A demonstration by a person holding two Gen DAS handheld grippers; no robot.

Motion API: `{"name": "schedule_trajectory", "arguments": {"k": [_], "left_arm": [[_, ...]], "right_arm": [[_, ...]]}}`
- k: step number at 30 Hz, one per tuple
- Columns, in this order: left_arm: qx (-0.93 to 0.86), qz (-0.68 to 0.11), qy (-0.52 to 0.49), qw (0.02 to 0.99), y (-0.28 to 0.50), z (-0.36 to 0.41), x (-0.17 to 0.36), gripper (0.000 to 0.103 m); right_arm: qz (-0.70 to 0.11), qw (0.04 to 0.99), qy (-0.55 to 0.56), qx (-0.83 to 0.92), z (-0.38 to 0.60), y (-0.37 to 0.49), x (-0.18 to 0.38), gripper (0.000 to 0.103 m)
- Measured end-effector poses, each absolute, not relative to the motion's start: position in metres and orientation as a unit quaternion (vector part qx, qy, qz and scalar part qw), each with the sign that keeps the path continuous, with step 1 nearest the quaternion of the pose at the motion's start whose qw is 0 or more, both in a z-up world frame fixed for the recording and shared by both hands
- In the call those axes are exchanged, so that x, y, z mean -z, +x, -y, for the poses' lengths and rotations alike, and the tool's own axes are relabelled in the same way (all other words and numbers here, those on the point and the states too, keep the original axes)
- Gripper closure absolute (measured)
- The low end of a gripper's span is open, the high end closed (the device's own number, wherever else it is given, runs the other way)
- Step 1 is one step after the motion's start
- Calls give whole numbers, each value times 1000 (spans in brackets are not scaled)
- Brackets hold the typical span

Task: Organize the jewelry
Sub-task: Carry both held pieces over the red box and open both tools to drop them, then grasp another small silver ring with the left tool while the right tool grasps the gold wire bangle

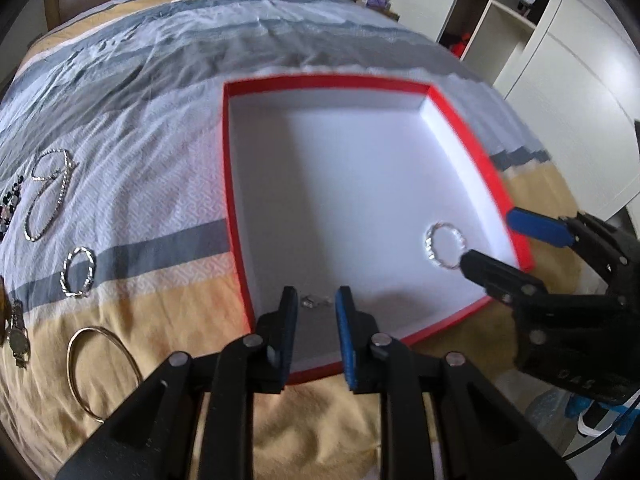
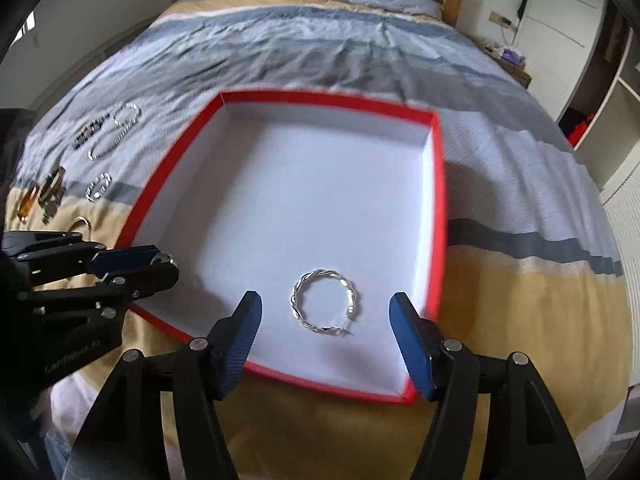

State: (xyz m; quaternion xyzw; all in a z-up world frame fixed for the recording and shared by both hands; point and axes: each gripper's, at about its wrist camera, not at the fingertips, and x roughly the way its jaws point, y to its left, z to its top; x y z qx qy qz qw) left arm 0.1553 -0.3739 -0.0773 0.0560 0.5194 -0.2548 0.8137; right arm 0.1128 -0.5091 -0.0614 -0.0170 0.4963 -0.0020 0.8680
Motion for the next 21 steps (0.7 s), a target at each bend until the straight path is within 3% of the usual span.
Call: {"name": "schedule_trajectory", "arguments": {"k": [4,12,21], "left_arm": [[266,-496,35,826,146,359,49,70],[243,-460,53,853,127,267,3,68],[153,-445,63,880,116,92,-9,68]], "right_arm": [[-474,880,-14,24,514,98,32,35],[-424,905,8,-6,463,74,-23,34],[-431,898,24,-83,356,78,-17,34]]}}
